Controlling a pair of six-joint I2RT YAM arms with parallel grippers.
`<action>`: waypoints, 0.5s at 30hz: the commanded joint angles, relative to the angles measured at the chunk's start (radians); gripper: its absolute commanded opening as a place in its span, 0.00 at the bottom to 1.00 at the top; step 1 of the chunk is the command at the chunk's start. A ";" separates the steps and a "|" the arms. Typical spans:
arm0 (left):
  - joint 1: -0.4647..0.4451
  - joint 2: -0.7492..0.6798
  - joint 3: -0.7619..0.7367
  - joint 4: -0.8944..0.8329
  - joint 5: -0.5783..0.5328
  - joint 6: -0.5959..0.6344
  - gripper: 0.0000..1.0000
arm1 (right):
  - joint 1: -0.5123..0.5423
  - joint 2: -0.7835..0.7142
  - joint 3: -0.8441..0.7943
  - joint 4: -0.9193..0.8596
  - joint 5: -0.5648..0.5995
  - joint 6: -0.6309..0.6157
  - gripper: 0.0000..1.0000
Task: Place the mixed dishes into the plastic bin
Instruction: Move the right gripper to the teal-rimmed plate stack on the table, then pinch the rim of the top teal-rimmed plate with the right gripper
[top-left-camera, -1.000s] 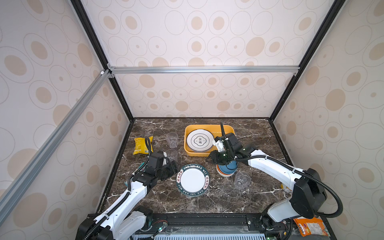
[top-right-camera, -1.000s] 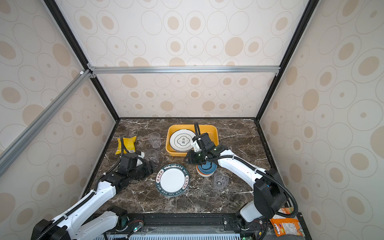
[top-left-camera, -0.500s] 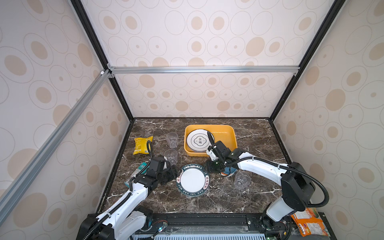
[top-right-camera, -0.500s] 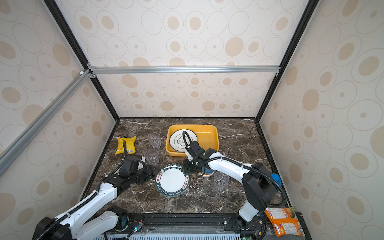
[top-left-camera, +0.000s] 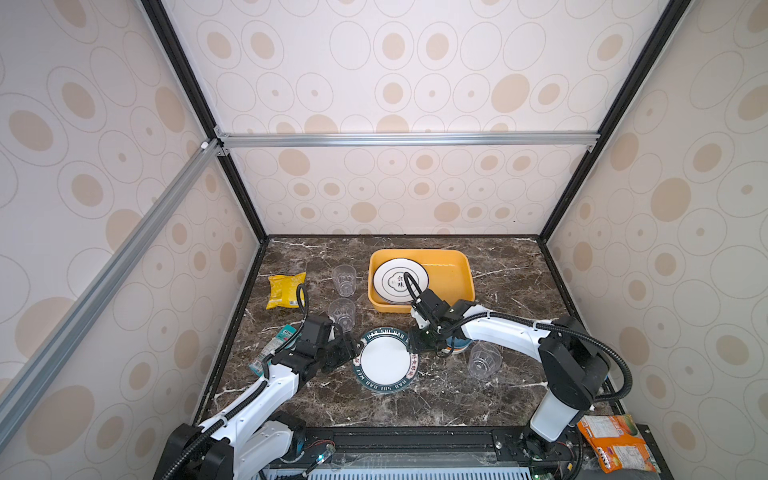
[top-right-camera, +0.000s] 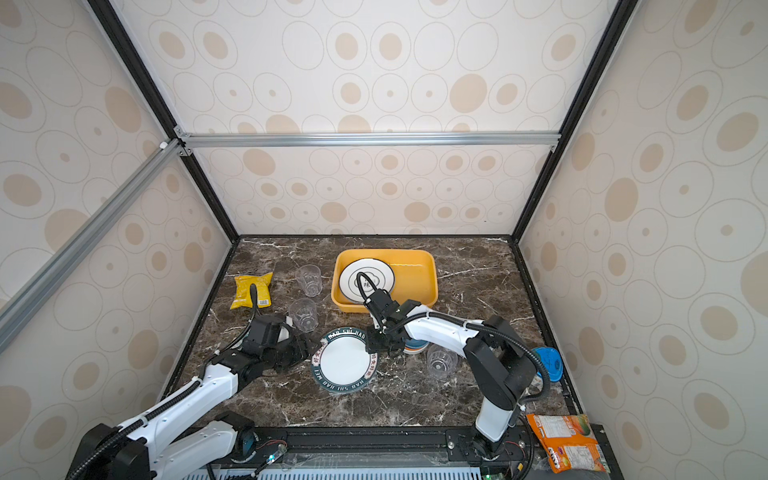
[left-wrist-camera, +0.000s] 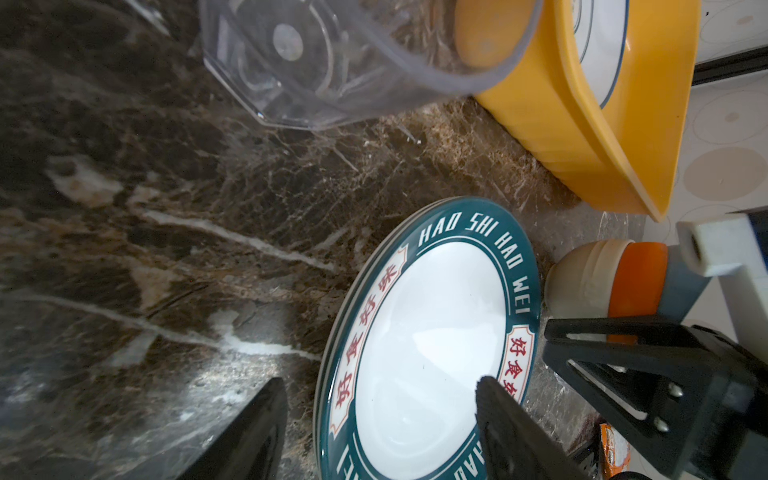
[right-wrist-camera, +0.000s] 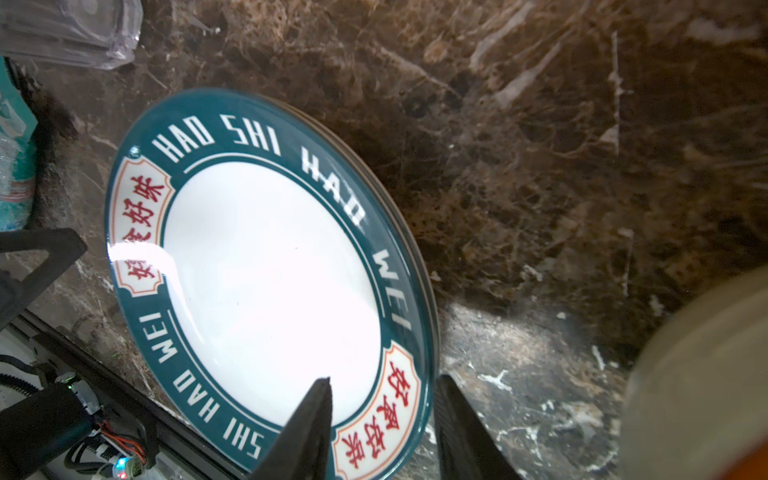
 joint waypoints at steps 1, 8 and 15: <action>-0.009 0.013 0.001 0.021 -0.007 -0.002 0.71 | 0.009 0.016 0.026 -0.014 0.013 0.012 0.44; -0.010 0.029 0.000 0.028 -0.010 -0.002 0.70 | 0.010 0.027 0.031 -0.009 0.012 0.009 0.43; -0.012 0.040 -0.008 0.041 -0.009 -0.003 0.68 | 0.010 0.036 0.044 -0.013 0.005 -0.004 0.42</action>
